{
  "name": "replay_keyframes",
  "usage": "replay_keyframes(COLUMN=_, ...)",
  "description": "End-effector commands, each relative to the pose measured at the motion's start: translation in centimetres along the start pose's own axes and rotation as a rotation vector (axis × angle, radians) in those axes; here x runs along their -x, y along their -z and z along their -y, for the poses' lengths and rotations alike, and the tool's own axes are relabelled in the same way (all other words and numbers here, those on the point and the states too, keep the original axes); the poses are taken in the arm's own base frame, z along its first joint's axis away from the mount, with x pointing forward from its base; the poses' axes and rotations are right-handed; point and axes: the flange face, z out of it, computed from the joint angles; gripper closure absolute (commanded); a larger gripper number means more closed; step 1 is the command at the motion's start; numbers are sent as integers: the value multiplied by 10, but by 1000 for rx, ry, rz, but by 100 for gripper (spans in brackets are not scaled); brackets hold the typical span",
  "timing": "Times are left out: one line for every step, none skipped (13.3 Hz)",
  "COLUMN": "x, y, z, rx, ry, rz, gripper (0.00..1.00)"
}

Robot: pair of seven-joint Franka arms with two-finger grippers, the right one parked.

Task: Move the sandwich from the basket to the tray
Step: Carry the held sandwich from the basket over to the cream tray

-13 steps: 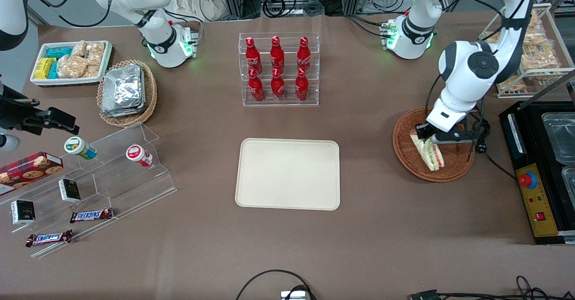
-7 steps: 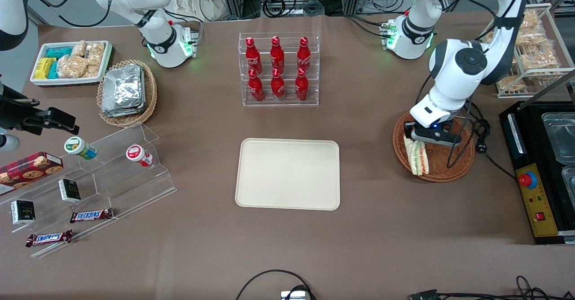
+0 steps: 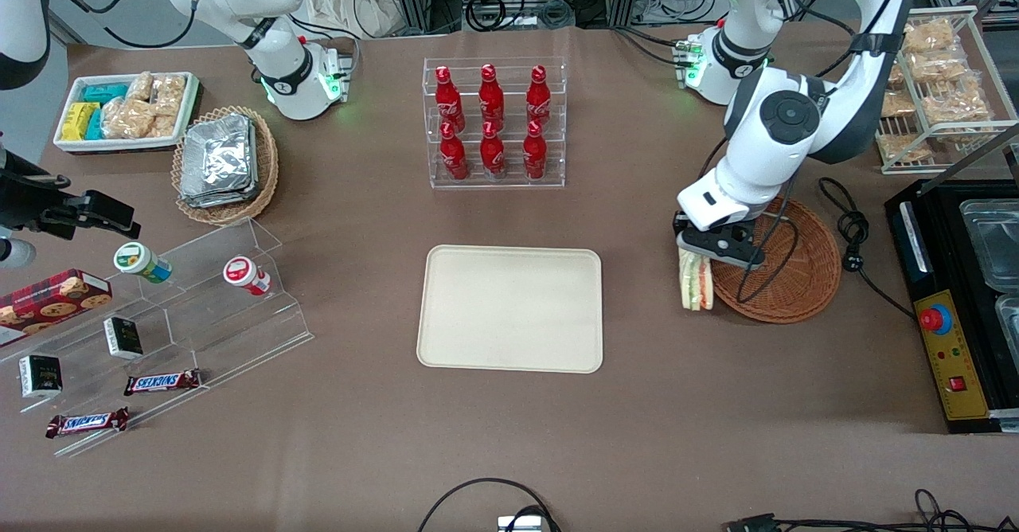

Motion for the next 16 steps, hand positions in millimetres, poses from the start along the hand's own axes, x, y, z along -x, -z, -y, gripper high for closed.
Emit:
replay_keyframes(x=-17, y=-1, z=-25, rx=26, ry=9, rz=9, gripper=82)
replay_keyframes(x=-23, y=-2, z=-39, rx=36, ry=13, rz=7, gripper=82)
replay_keyframes(x=-30, y=-5, z=-50, rx=47, ry=28, rz=6, gripper=82)
replay_keyframes(x=-37, y=-7, z=-60, rx=56, ry=46, rz=3, gripper=82)
replay_keyframes(x=-45, y=-11, z=-72, rx=66, ry=61, rz=5, gripper=82)
replay_keyframes(x=-51, y=-18, z=-78, rx=76, ry=77, rz=12, gripper=82)
replay_keyframes(x=-56, y=-23, z=-85, rx=85, ry=78, rz=16, gripper=81)
replay_keyframes(x=-59, y=-26, z=-95, rx=91, ry=76, rz=19, gripper=81)
replay_keyframes(x=-62, y=-29, z=-100, rx=87, ry=81, rz=17, gripper=80)
replay_keyframes(x=-66, y=-34, z=-101, rx=74, ry=88, rz=17, gripper=80)
replay_keyframes(x=-69, y=-38, z=-109, rx=65, ry=97, rz=13, gripper=80)
replay_keyframes(x=-73, y=-46, z=-122, rx=65, ry=98, rz=18, gripper=80)
replay_keyframes(x=-80, y=-54, z=-127, rx=66, ry=110, rz=19, gripper=80)
replay_keyframes(x=-83, y=-61, z=-137, rx=58, ry=111, rz=19, gripper=80)
replay_keyframes(x=-85, y=-67, z=-140, rx=46, ry=123, rz=16, gripper=80)
replay_keyframes(x=-86, y=-77, z=-143, rx=30, ry=123, rz=18, gripper=79)
